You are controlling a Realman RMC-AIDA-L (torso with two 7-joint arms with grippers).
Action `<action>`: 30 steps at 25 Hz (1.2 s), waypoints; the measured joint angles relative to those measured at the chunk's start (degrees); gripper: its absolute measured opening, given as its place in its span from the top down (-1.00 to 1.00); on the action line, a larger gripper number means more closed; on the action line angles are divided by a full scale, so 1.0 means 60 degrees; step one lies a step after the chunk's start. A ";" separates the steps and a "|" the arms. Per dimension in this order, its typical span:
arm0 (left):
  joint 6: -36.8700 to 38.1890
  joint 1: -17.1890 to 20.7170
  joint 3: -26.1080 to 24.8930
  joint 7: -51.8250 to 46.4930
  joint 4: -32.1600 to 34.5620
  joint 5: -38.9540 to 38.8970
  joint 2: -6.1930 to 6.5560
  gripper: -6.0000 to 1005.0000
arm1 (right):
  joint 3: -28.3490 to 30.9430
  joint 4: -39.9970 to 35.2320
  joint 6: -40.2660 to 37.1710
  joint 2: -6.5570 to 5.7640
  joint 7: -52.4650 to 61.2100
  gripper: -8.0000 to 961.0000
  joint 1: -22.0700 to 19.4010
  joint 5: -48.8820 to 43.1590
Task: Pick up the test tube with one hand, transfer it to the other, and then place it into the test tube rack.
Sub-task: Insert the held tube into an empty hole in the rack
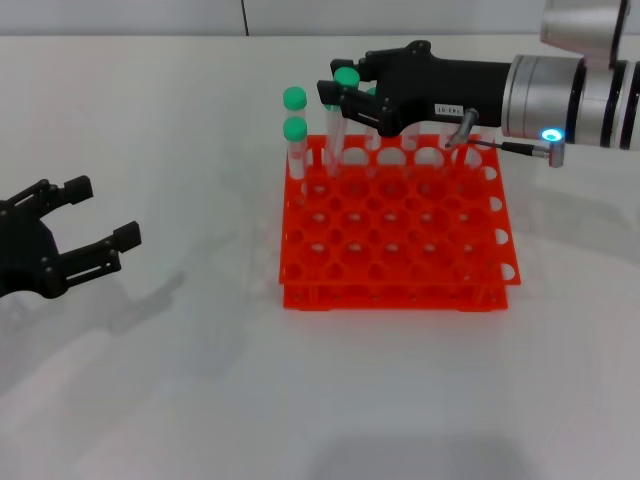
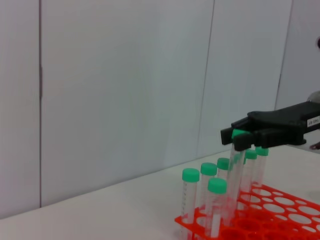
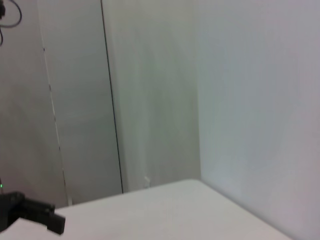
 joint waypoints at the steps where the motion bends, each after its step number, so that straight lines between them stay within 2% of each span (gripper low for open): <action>1: 0.0001 -0.0031 0.0000 0.0000 -0.0002 -0.0004 0.0000 -0.72 | -0.0013 0.0000 0.0051 0.0000 0.0053 0.44 0.0010 -0.0091; 9: 0.0031 -0.0135 0.0000 -0.0001 -0.0019 -0.0013 -0.0001 -0.72 | -0.0111 0.0000 0.0385 0.0030 0.0118 0.44 0.0047 -0.0276; 16: -0.0006 -0.0175 0.0000 0.0001 -0.0023 -0.0027 0.0000 -0.72 | -0.0678 0.0092 0.0789 0.0012 0.0358 0.44 0.0173 -0.0301; 30: -0.0027 -0.0274 -0.0027 0.0026 -0.0145 0.0037 0.0014 -0.72 | -0.0984 0.0008 0.0872 0.0064 0.0404 0.43 0.0167 -0.0309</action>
